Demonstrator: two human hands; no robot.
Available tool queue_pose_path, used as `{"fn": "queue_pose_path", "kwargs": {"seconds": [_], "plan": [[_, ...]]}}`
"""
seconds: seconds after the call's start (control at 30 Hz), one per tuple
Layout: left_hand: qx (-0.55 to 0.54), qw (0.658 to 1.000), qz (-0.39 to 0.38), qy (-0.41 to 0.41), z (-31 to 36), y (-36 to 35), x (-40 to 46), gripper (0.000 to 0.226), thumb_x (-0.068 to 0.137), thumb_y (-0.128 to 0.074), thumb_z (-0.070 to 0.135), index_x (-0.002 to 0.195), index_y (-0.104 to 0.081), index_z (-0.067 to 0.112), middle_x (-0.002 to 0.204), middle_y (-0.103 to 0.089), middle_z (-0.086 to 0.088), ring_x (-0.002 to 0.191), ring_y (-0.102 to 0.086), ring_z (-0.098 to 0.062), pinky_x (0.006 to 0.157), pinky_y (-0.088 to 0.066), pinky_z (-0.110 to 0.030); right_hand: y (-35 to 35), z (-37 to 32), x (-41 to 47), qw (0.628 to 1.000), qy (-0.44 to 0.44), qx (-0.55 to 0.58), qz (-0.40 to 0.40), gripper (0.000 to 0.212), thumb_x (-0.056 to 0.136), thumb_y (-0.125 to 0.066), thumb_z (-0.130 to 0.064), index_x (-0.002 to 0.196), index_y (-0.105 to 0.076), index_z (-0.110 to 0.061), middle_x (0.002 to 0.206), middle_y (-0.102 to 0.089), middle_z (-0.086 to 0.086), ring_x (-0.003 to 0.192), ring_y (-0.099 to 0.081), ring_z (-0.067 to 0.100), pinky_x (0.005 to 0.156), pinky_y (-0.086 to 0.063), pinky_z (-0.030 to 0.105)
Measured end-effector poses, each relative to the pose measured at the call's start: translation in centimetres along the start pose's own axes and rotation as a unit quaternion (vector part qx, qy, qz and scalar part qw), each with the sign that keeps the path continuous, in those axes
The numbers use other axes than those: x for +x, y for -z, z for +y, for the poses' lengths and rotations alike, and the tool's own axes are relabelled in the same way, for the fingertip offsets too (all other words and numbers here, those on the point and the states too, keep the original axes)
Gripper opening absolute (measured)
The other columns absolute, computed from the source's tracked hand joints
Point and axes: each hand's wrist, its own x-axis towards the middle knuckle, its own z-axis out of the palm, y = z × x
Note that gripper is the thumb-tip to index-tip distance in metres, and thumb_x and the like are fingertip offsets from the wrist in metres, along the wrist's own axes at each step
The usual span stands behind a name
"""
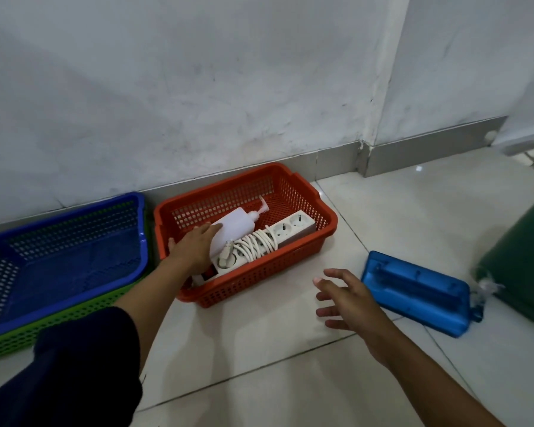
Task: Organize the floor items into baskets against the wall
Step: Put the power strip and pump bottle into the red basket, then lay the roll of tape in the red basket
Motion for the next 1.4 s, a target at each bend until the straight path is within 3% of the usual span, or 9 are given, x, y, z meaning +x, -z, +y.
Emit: {"fn": "queue_pose_path", "kwargs": {"seconds": [0.13,0.3,0.47,0.73,0.83,0.93,1.1,1.27,1.4], "plan": [[-0.003,0.999,-0.025,-0.048,3.7,0.2,-1.8,0.069,0.097,-0.039,0.020,0.152,0.001,0.030,0.163,0.005,0.000,0.151,0.003,-0.023,0.117,-0.006,-0.060,0.9,-0.7,-1.3,1.000,-0.007,-0.004,0.007,0.040,0.090,-0.058,-0.040,0.127,-0.049,-0.027,0.112,-0.063,0.008,0.091,-0.066,0.020,0.081,-0.056,0.035],[0.007,0.970,0.056,-0.236,14.0,0.7,-5.5,0.062,0.095,-0.042,0.022,0.151,-0.017,0.016,0.161,-0.014,-0.004,0.148,-0.018,-0.021,0.119,-0.017,-0.043,4.6,0.6,-2.9,0.996,0.007,-0.010,0.089,0.048,0.079,-0.065,-0.047,0.122,-0.051,-0.029,0.120,-0.063,0.007,0.102,-0.063,0.023,0.094,-0.051,0.040],[0.066,0.903,-0.030,-0.424,26.9,1.7,-12.7,0.061,0.096,-0.044,0.034,0.149,-0.019,0.016,0.154,-0.032,-0.005,0.136,-0.041,-0.023,0.110,-0.035,-0.036,12.8,4.1,-6.4,0.974,-0.008,-0.075,0.212,0.055,0.085,-0.063,-0.035,0.135,-0.043,-0.021,0.132,-0.056,0.008,0.119,-0.054,0.024,0.099,-0.043,0.033],[0.131,0.810,-0.126,-0.557,42.8,-3.5,-24.5,0.062,0.093,-0.045,0.043,0.146,-0.025,0.017,0.153,-0.032,-0.006,0.138,-0.036,-0.027,0.110,-0.034,-0.049,26.0,12.9,-16.8,0.835,-0.175,-0.261,0.451,0.067,0.078,-0.066,-0.039,0.136,-0.040,-0.018,0.138,-0.041,0.021,0.127,-0.040,0.039,0.103,-0.036,0.043],[0.142,0.796,-0.184,-0.559,43.6,-6.8,-27.7,0.065,0.093,-0.046,0.044,0.148,-0.020,0.020,0.155,-0.030,-0.005,0.139,-0.035,-0.026,0.111,-0.032,-0.050,27.8,16.3,-20.3,0.802,-0.242,-0.297,0.459,0.079,0.073,-0.069,-0.047,0.138,-0.034,-0.019,0.137,-0.038,0.022,0.126,-0.036,0.040,0.102,-0.035,0.045],[0.148,0.794,-0.253,-0.532,42.6,-9.4,-28.4,0.066,0.093,-0.048,0.042,0.148,-0.020,0.018,0.151,-0.034,-0.009,0.136,-0.038,-0.027,0.110,-0.035,-0.046,28.6,18.9,-22.3,0.825,-0.260,-0.226,0.447,0.098,0.062,-0.069,-0.066,0.142,-0.027,-0.027,0.141,-0.035,0.019,0.130,-0.034,0.040,0.104,-0.035,0.049],[0.122,0.809,-0.321,-0.477,41.3,-10.6,-28.0,0.064,0.093,-0.049,0.040,0.147,-0.024,0.017,0.144,-0.045,-0.011,0.129,-0.045,-0.025,0.101,-0.040,-0.031,29.1,20.2,-23.3,0.866,-0.253,-0.228,0.365,0.131,0.045,-0.081,-0.062,0.149,-0.004,-0.035,0.145,-0.038,0.009,0.131,-0.041,0.034,0.100,-0.043,0.051],[0.095,0.827,-0.351,-0.429,39.1,-9.4,-26.9,0.059,0.093,-0.050,0.041,0.145,-0.030,0.020,0.139,-0.051,-0.007,0.124,-0.050,-0.022,0.094,-0.040,-0.026,28.0,18.8,-22.0,0.862,-0.246,-0.289,0.336,0.132,0.044,-0.074,-0.068,0.148,0.001,-0.036,0.134,-0.049,0.017,0.123,-0.048,0.036,0.096,-0.047,0.045],[0.077,0.850,-0.348,-0.389,36.0,-7.2,-25.5,0.056,0.093,-0.050,0.040,0.143,-0.034,0.021,0.140,-0.051,-0.006,0.123,-0.051,-0.020,0.096,-0.041,-0.026,25.4,15.9,-19.1,0.899,-0.195,-0.257,0.297,0.132,0.038,-0.072,-0.070,0.146,0.000,-0.043,0.137,-0.048,0.012,0.119,-0.050,0.034,0.094,-0.048,0.047]]}}
